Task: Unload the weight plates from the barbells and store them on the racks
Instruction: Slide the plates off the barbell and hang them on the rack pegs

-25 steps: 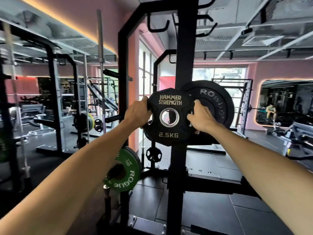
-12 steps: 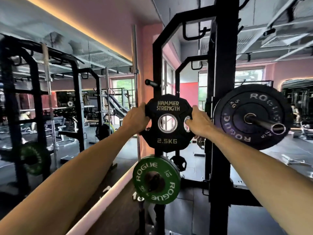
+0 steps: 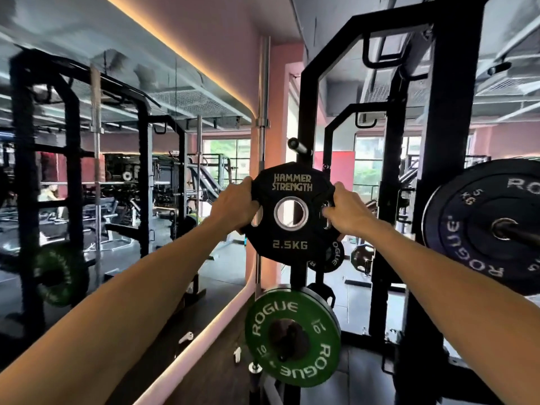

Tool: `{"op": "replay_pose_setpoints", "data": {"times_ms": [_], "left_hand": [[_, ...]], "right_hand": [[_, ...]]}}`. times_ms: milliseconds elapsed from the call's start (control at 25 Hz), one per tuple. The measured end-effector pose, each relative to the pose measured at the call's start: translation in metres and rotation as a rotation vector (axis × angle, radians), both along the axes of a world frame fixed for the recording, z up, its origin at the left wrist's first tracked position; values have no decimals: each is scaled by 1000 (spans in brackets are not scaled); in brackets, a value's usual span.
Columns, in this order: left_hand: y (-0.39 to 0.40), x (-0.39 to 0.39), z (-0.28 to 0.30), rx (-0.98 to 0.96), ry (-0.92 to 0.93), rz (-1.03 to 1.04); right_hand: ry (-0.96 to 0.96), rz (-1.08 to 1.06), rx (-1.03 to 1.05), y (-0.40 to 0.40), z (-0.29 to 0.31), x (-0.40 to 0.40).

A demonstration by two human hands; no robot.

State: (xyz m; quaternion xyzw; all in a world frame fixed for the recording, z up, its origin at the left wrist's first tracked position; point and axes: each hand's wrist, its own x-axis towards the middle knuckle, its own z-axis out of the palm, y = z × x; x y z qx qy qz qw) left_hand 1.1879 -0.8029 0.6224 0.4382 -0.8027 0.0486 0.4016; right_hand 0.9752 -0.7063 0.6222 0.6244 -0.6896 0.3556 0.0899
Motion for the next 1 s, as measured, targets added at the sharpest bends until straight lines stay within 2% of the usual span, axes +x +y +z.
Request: {"op": "replay_pose_setpoints", "data": {"times_ms": [280,480,880,1000], "left_hand": [[-111,-30,22,-124,14,-53],[-181,-53,48,-124,30,-110],[-298,-85,122,-296,92,-233],[-323,-101,143,-339,88,-227]], "right_hand": [[-20,-7,-70,-102,21,-27],[5,-86,-102,-156,46,-45],[54,-185,-230,-255,116,-63],[-9,-194,-230,-274,136,-74]]}}
